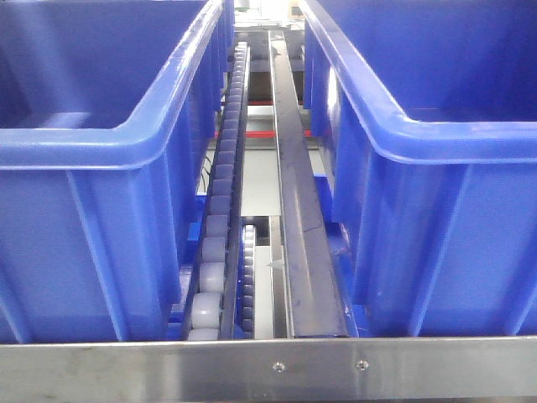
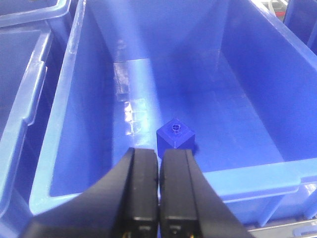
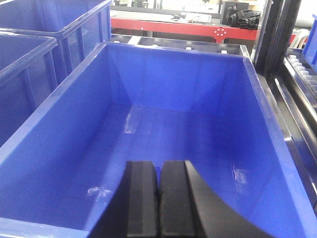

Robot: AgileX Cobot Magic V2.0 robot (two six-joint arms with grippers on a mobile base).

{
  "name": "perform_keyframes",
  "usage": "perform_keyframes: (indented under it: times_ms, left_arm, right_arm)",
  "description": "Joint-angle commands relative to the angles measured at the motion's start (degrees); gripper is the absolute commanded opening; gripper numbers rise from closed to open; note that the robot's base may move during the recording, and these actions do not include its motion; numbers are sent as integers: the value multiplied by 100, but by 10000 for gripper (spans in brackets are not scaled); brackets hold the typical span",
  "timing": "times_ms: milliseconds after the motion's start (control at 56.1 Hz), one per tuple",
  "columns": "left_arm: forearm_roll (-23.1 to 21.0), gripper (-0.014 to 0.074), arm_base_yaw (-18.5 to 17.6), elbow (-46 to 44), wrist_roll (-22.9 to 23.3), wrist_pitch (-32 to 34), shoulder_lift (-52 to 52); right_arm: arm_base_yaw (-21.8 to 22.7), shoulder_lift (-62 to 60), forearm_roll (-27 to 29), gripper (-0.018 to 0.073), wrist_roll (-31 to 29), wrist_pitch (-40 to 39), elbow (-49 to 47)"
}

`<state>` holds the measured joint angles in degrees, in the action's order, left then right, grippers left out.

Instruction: Pick and sort blue part to right shelf

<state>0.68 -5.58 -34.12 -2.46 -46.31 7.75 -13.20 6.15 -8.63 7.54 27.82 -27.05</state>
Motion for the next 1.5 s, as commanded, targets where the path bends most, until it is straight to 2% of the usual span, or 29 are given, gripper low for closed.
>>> perform_keyframes:
  times_ms: [0, 161, 232, 482, 589, 731, 767, 892, 1480]
  left_arm:
    - [-3, 124, 7, -146, 12, 420, 74]
    - [31, 124, 7, -121, 12, 420, 74]
    - [43, 124, 7, 73, 12, 735, 16]
    - [62, 124, 7, 1968, 12, 3409, -477]
    - [-181, 124, 7, 2891, 12, 4429, -530]
    - [-324, 124, 7, 3648, 12, 5494, -545]
    - [-361, 124, 7, 3595, 12, 5133, -608]
    - [-389, 124, 7, 3627, 12, 4968, -955]
    - [-389, 124, 7, 3627, 12, 5047, -941]
  right_arm:
    - [19, 66, -104, 45, -51, -517, -136]
    - [19, 66, -104, 45, -51, -517, -136]
    - [19, 66, -104, 45, -51, -517, -136]
    - [19, 66, -104, 45, -51, -523, -136]
    - [19, 66, -104, 45, -51, -523, -136]
    - [19, 66, -104, 45, -51, -523, -136]
    - [19, 66, -104, 45, -51, -518, -136]
    - [19, 66, -104, 45, -51, -525, -136]
    - [19, 66, -104, 45, -51, -518, -136]
